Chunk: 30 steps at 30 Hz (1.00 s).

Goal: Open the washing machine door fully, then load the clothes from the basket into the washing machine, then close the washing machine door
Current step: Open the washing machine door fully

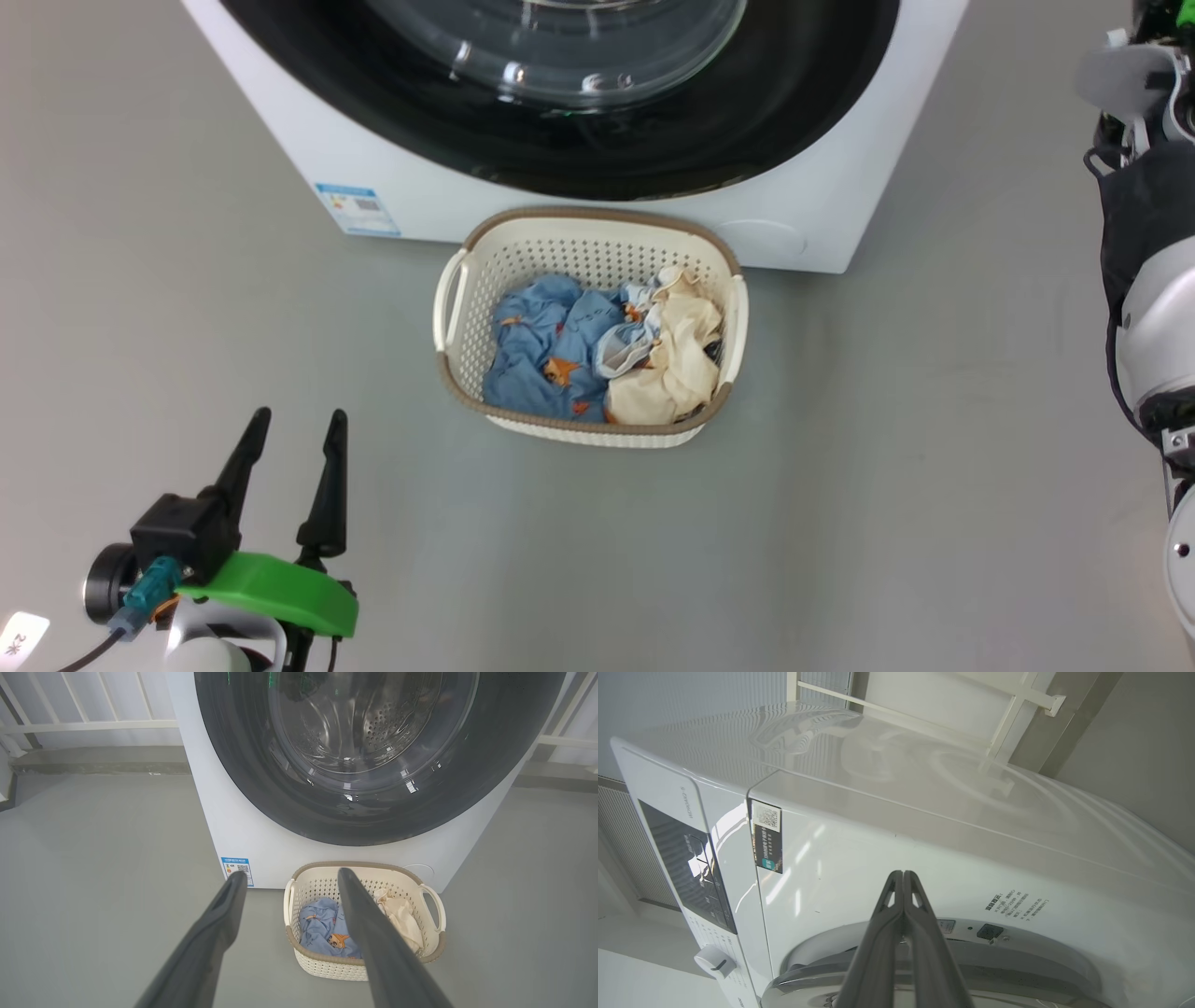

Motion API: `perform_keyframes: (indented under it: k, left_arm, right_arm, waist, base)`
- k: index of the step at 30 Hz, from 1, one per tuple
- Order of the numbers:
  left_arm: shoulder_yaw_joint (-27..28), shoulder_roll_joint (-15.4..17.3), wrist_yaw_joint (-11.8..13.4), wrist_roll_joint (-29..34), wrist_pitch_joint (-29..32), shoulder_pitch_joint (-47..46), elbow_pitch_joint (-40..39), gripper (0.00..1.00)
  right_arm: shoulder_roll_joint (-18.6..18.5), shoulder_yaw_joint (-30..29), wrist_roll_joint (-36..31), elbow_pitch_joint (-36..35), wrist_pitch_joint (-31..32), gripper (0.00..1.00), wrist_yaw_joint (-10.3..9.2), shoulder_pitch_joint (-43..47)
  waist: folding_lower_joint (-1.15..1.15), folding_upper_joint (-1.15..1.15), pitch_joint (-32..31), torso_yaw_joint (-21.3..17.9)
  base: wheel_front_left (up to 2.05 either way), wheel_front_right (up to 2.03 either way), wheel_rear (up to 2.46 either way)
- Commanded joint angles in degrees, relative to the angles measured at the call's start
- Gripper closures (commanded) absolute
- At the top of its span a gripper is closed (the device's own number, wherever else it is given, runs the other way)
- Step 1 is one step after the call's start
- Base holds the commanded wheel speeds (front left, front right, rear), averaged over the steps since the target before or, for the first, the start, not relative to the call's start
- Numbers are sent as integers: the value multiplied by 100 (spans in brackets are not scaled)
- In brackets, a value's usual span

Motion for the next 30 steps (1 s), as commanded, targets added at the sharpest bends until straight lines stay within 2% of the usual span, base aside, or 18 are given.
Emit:
perform_keyframes:
  k: [1, 8, 30]
  left_arm:
    - [160, 105, -8, -43, -60, -178, -112, 0]
    - [141, 81, -8, -75, -60, -249, -137, 0]
    - [93, -21, -9, -246, -60, -411, -183, 0]
  right_arm:
    - [83, 97, -46, -40, 115, 100, 9, -286]
    - [86, 118, -61, 205, 384, 100, 9, -557]
    - [-123, 203, -400, 802, 639, 100, 9, -1243]
  waist:
    - [0, 0, 153, 147]
    - [0, 0, 287, 228]
    - [0, 0, 824, 434]
  base:
    - [0, 0, 0]
    - [0, 0, 0]
    - [0, 0, 0]
